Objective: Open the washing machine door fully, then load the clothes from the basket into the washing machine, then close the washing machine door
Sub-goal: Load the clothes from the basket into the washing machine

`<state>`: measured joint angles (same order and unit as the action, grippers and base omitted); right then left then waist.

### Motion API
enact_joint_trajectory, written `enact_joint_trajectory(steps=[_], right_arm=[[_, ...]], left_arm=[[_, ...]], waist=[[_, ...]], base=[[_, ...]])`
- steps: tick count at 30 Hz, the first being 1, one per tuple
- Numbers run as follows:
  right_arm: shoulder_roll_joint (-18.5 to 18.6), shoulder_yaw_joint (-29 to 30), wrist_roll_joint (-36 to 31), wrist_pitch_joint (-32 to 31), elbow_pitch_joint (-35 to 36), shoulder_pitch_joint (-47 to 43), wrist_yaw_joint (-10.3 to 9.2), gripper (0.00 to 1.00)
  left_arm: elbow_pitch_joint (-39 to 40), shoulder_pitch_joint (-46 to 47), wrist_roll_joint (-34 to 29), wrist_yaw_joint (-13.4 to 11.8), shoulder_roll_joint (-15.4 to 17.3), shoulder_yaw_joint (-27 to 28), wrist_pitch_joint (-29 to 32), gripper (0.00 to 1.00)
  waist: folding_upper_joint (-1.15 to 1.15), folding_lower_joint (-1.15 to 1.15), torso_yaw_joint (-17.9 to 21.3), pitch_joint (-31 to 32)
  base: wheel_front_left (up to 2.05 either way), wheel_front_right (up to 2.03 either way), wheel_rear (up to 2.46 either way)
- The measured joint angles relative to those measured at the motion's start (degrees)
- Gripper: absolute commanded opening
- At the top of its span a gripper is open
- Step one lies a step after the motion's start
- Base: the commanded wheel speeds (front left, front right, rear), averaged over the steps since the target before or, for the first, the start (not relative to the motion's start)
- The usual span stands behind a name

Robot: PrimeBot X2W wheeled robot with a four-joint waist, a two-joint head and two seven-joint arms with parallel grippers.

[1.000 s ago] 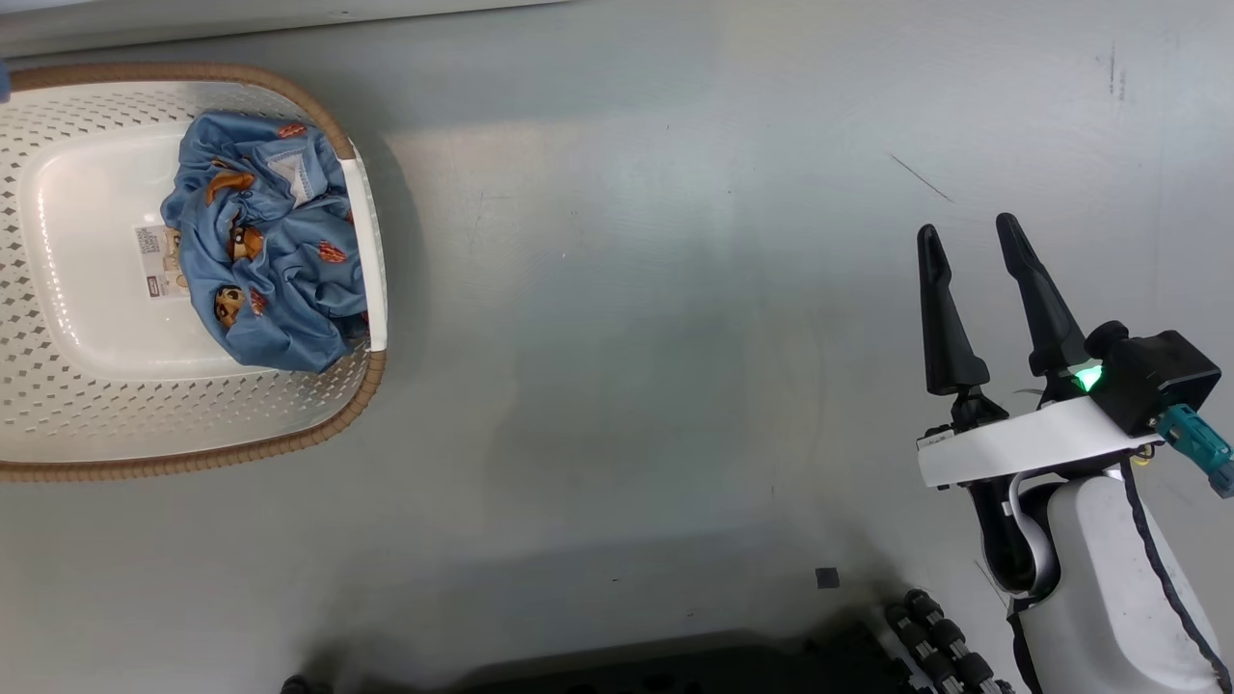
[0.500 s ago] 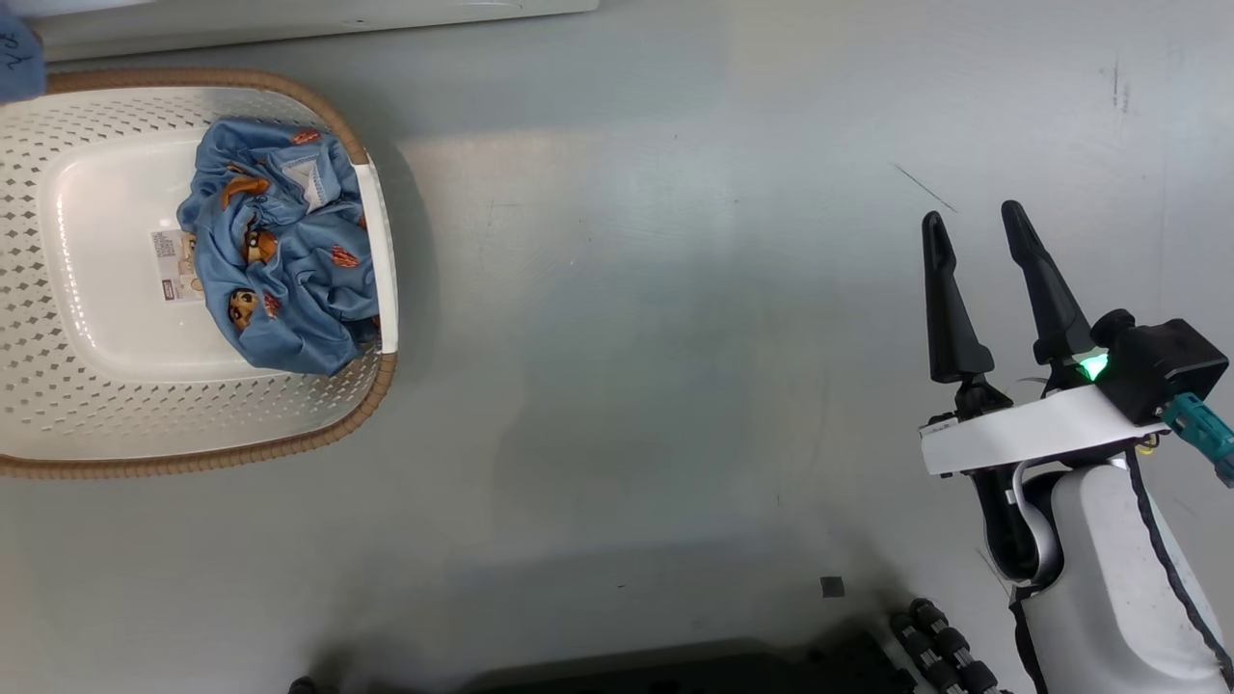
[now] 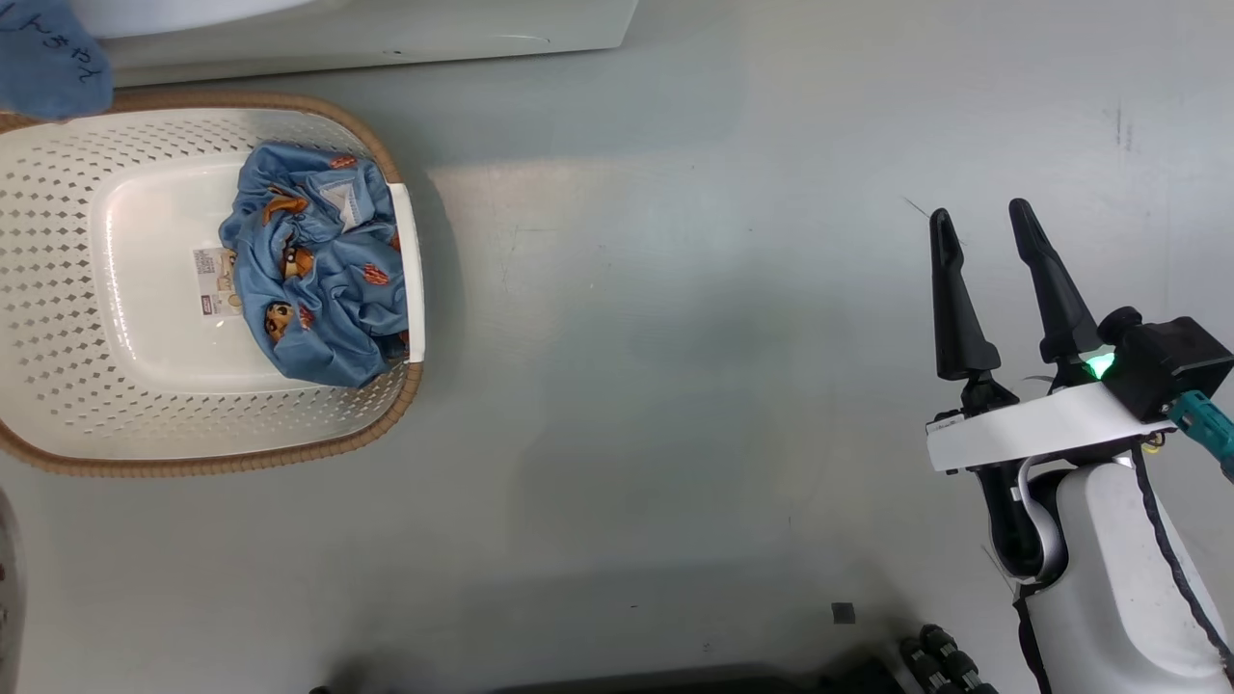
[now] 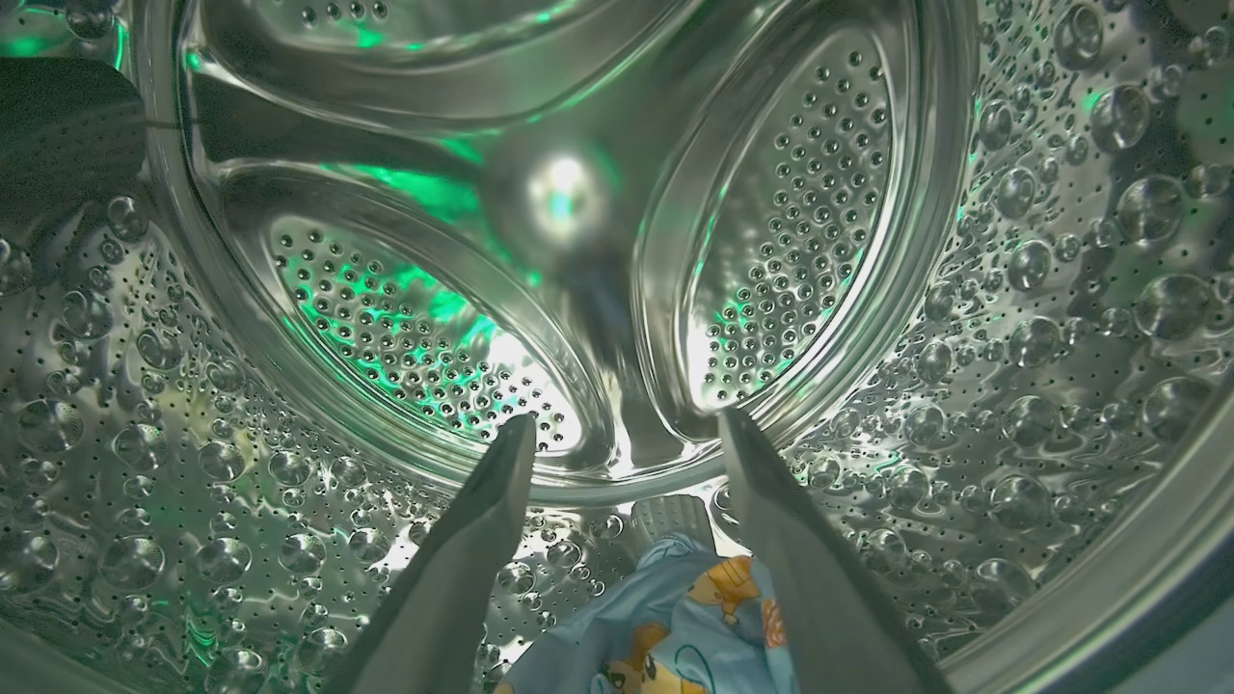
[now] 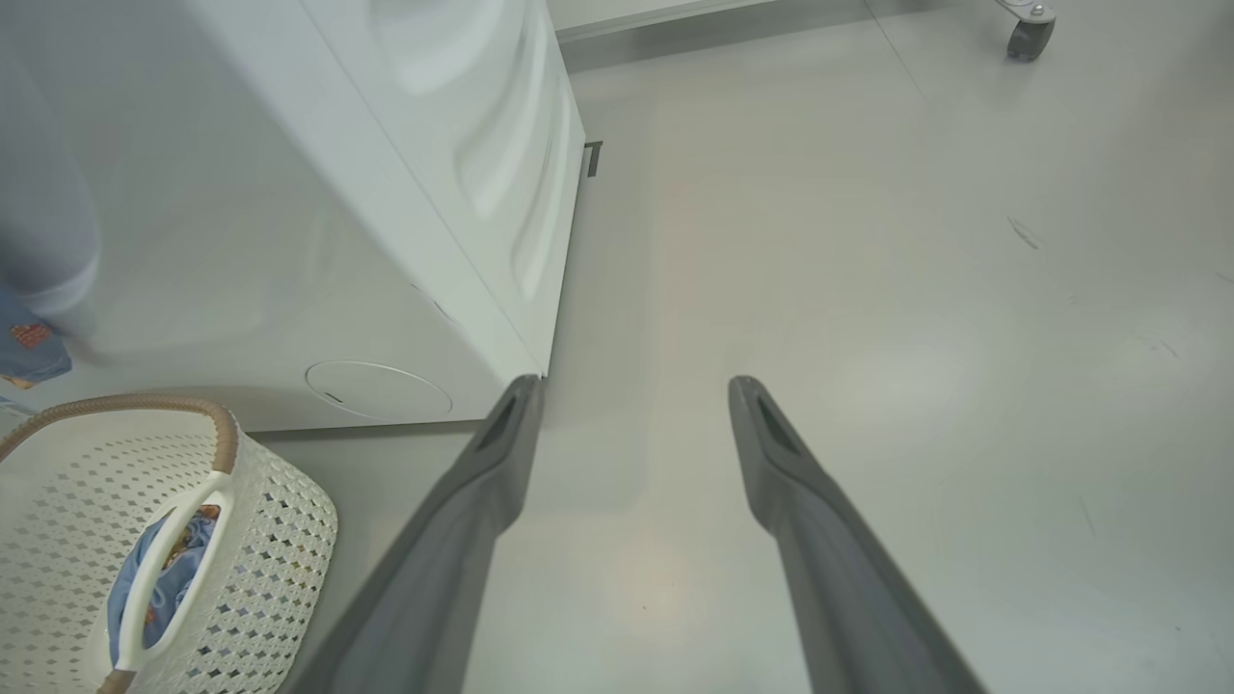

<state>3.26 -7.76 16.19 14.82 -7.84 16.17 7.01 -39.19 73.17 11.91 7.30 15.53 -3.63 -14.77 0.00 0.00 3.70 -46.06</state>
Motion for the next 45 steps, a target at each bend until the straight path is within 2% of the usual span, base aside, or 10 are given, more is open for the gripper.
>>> enact_joint_trajectory(steps=[18, 26, 45], right_arm=[[0.1, 0.0, -0.1, 0.0, -0.3, 0.0, 0.01, 1.00], [0.1, 0.5, -0.1, 0.0, -0.5, 0.1, 0.00, 1.00], [0.3, 0.3, -0.1, 0.0, -0.6, 0.0, 0.00, 1.00]], left_arm=[[3.2, -8.9, 1.1, 0.0, -1.3, 2.8, 0.0, 1.00], [6.4, -15.3, 1.7, 0.0, -3.4, 4.1, 0.0, 1.00], [16.9, -31.2, 1.1, 0.0, -5.8, 7.6, 0.0, 1.00]], waist=[[0.00, 0.00, -2.5, 3.6], [0.00, 0.00, -3.0, 4.7], [0.00, -0.01, -3.9, 6.3]], base=[[0.00, 0.00, 0.00], [0.00, 0.00, 0.00], [0.00, 0.00, 0.00]])
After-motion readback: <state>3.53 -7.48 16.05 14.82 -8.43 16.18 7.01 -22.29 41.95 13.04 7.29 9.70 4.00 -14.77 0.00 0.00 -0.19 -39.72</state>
